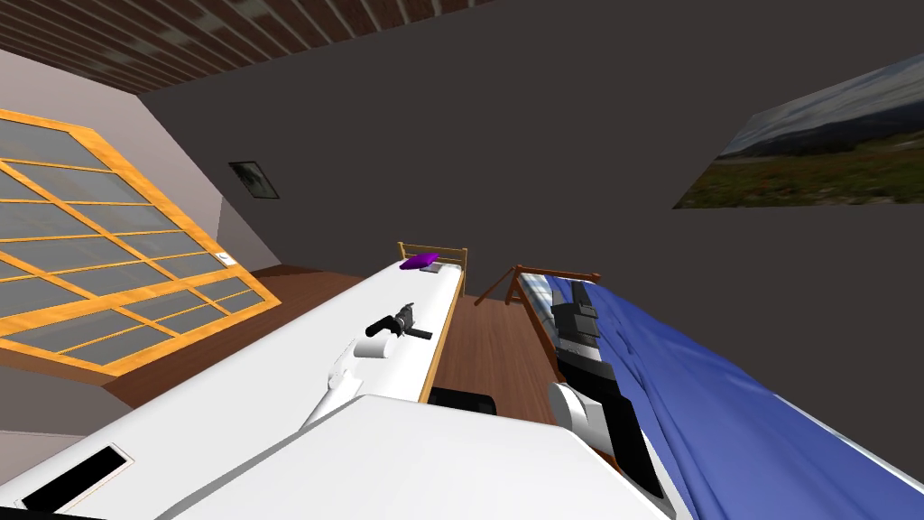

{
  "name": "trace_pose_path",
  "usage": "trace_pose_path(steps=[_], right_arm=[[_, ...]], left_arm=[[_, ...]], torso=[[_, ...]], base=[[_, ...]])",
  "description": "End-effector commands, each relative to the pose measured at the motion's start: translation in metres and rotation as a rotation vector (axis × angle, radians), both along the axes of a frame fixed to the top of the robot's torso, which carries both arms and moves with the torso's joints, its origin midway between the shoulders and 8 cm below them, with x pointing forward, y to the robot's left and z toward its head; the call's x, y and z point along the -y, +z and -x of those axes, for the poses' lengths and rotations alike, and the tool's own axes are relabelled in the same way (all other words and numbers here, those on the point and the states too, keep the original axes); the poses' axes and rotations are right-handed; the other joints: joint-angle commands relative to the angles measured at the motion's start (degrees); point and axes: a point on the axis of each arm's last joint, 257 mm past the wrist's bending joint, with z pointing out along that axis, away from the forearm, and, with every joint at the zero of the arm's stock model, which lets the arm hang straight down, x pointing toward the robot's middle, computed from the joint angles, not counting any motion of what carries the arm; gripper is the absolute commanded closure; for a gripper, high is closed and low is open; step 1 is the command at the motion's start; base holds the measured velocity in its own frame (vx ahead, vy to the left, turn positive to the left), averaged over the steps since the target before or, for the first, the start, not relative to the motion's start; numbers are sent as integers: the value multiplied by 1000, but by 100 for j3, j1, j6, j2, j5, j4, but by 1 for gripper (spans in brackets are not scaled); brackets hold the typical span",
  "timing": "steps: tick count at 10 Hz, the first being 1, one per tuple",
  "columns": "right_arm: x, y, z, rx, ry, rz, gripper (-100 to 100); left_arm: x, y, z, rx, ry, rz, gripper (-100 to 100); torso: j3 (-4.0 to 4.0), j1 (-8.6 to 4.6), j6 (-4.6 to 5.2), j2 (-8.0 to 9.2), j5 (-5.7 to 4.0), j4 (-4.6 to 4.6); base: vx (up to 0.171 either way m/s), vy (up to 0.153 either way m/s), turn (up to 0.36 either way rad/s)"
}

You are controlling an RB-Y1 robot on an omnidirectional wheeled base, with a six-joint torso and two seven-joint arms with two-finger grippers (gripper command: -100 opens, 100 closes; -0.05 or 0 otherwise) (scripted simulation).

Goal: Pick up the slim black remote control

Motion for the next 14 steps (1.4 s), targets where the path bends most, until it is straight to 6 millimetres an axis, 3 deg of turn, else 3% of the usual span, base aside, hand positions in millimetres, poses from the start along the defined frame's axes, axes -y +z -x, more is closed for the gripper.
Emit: trace_pose_path(steps=[1, 4, 6, 7, 14], right_arm=[[0, 0, 0, 0, 0, 0, 0], [0, 0, 0, 0, 0, 0, 0], [0, 0, 0, 0, 0, 0, 0], [0, 0, 0, 0, 0, 0, 0], [0, 0, 0, 0, 0, 0, 0]], left_arm=[[0, -14, 5, -57, -5, 2, -100], [5, -44, 13, -175, -29, -2, -100], [5, -49, 18, -201, -30, 0, -100], [8, -62, 23, -255, -44, -5, -100], [17, -104, 53, -470, -94, -21, -100]], torso=[[0, 0, 0, 0, 0, 0], [0, -4, -2, 0, -1, 0], [0, -5, -2, 0, -1, 0], [2, -7, -2, 4, -2, 1], [-1, -8, -1, -1, -2, 0]], base=[[22, 17, -33], [23, 14, -56], [15, 10, -17], [16, 9, -64], [25, 11, -53]])
